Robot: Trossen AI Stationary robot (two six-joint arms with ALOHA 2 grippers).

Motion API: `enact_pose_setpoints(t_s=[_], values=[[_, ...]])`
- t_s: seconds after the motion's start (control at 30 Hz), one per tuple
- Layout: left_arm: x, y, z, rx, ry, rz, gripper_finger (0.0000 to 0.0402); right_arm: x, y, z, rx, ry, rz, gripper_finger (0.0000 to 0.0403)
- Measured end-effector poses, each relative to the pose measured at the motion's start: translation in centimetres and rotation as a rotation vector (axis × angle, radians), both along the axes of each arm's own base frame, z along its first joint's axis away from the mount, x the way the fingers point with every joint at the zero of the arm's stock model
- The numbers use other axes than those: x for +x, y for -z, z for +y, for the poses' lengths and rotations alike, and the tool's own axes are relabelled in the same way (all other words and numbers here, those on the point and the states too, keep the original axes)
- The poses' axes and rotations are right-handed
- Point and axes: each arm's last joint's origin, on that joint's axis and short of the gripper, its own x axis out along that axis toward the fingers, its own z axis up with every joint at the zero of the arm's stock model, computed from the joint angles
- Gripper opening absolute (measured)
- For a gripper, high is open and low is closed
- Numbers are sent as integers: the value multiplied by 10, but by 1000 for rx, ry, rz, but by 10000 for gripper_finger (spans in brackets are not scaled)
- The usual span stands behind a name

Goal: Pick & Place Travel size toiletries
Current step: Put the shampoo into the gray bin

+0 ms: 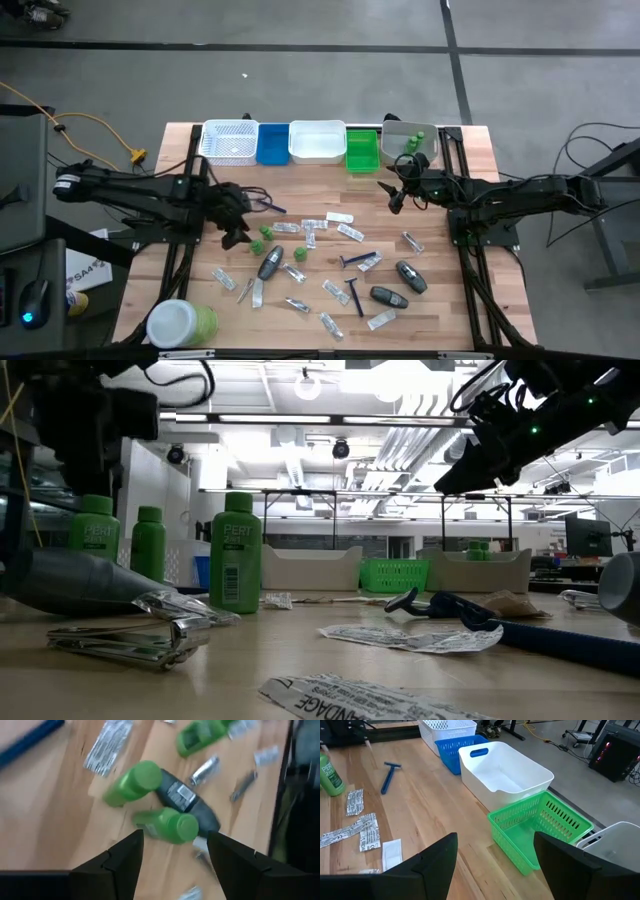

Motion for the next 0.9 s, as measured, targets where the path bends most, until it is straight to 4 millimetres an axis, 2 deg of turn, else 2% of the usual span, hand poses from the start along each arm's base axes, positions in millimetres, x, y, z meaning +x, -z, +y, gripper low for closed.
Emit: enact_pose_setpoints(t_s=[0.17, 0.37, 0.67, 0.77, 0.9], values=[[4, 6, -1, -179, -203, 135, 219, 0, 0, 0, 0, 0, 0, 256], [11, 13, -4, -242, -272, 245, 219, 0, 0, 0, 0, 0, 2, 256], [32, -29, -1, -125, -342, 297, 219, 0, 0, 0, -2, -1, 4, 256], [40, -30, -3, -114, -389, 377, 219, 0, 0, 0, -3, -2, 5, 256], [55, -18, -10, -103, -400, 479, 219, 0, 0, 0, -6, -3, 7, 256]])
